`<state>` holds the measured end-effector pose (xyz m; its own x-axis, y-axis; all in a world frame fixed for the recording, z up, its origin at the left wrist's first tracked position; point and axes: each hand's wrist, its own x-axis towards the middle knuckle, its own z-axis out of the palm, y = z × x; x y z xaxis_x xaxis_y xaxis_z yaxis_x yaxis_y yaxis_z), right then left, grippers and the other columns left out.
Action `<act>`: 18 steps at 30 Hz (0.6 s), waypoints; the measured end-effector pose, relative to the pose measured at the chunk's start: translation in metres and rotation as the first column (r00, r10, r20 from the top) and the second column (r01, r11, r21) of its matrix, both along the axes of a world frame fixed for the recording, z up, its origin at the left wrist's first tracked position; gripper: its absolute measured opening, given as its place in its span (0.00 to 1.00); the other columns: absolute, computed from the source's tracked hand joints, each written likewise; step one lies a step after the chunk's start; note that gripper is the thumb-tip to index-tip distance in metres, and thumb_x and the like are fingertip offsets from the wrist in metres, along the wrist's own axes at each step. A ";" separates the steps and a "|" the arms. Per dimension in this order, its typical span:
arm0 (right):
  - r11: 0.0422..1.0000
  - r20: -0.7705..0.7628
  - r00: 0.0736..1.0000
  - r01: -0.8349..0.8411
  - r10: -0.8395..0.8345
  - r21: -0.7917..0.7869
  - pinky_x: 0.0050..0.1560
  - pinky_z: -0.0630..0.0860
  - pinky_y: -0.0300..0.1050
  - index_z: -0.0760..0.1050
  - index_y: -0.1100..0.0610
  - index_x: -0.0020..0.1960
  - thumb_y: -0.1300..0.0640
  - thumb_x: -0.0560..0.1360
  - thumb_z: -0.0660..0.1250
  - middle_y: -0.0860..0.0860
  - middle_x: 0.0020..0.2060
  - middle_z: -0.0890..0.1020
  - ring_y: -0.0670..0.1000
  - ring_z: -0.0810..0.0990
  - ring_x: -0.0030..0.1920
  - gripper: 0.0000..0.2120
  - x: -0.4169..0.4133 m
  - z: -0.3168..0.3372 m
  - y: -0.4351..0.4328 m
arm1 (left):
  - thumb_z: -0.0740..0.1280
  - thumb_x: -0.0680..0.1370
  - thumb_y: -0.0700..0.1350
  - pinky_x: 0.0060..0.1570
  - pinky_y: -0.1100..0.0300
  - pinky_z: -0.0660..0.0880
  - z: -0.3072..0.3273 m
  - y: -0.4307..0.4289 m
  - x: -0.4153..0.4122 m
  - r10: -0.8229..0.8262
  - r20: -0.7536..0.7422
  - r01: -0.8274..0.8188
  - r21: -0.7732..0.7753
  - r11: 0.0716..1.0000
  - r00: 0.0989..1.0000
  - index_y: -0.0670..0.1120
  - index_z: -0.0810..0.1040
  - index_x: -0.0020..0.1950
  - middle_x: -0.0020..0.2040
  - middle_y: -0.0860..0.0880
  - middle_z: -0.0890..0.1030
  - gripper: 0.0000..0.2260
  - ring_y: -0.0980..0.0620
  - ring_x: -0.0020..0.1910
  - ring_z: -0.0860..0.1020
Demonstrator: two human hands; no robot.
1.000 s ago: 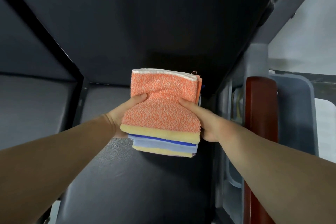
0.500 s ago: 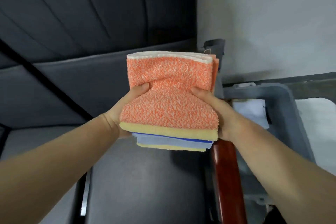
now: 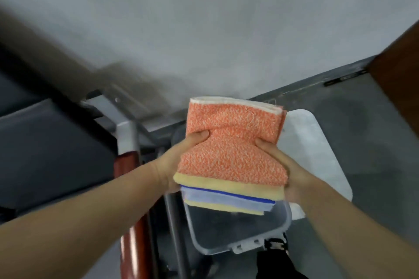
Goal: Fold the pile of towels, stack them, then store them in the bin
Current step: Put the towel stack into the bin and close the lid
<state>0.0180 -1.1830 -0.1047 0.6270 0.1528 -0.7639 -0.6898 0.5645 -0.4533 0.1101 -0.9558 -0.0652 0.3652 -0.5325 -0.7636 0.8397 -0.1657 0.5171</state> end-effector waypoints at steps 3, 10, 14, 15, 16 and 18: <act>0.994 -0.119 0.988 -0.091 0.096 0.052 0.63 0.78 0.64 0.73 0.54 0.71 0.41 0.44 0.90 0.62 0.58 0.85 0.66 0.85 0.57 0.59 -0.023 -0.048 -0.023 | 0.80 0.62 0.61 0.60 0.42 0.75 -0.037 -0.026 -0.030 0.031 -0.109 -0.026 0.045 0.999 0.994 0.46 0.75 0.69 0.62 0.38 0.83 0.40 0.37 0.60 0.83; 0.977 -0.224 0.953 -0.211 0.203 -0.010 0.65 0.77 0.62 0.80 0.55 0.61 0.39 0.39 0.89 0.58 0.53 0.88 0.61 0.88 0.53 0.53 -0.044 -0.129 -0.026 | 0.86 0.54 0.58 0.71 0.38 0.68 -0.141 -0.013 -0.075 0.194 -0.270 -0.134 0.223 0.965 0.943 0.45 0.75 0.70 0.64 0.37 0.82 0.48 0.36 0.63 0.81; 0.951 -0.268 0.922 -0.303 0.278 -0.057 0.69 0.75 0.63 0.79 0.57 0.65 0.39 0.48 0.89 0.58 0.55 0.87 0.61 0.86 0.57 0.51 -0.030 -0.213 -0.019 | 0.84 0.59 0.56 0.69 0.39 0.70 -0.231 -0.002 -0.087 0.334 -0.276 -0.245 0.309 0.919 0.901 0.46 0.76 0.70 0.63 0.38 0.82 0.42 0.36 0.61 0.82; 0.944 -0.278 0.915 -0.323 0.294 -0.065 0.69 0.75 0.63 0.79 0.57 0.65 0.40 0.54 0.88 0.58 0.55 0.87 0.61 0.86 0.57 0.45 -0.026 -0.240 -0.016 | 0.82 0.64 0.56 0.68 0.39 0.71 -0.260 0.001 -0.090 0.367 -0.276 -0.272 0.327 0.905 0.888 0.46 0.76 0.69 0.62 0.37 0.83 0.38 0.36 0.60 0.82; 0.936 -0.282 0.909 -0.342 0.308 -0.079 0.68 0.76 0.62 0.79 0.57 0.64 0.41 0.59 0.86 0.58 0.54 0.88 0.61 0.86 0.57 0.39 -0.023 -0.264 -0.015 | 0.80 0.68 0.56 0.66 0.39 0.73 -0.284 0.004 -0.091 0.390 -0.275 -0.293 0.334 0.896 0.879 0.45 0.77 0.69 0.62 0.37 0.83 0.33 0.36 0.59 0.83; 0.934 -0.315 0.898 -0.348 0.306 -0.086 0.67 0.77 0.60 0.80 0.57 0.62 0.43 0.62 0.83 0.57 0.53 0.88 0.60 0.86 0.56 0.33 -0.020 -0.318 -0.009 | 0.76 0.73 0.55 0.61 0.41 0.76 -0.337 0.006 -0.093 0.429 -0.268 -0.327 0.350 0.878 0.862 0.45 0.78 0.67 0.59 0.37 0.84 0.26 0.37 0.57 0.84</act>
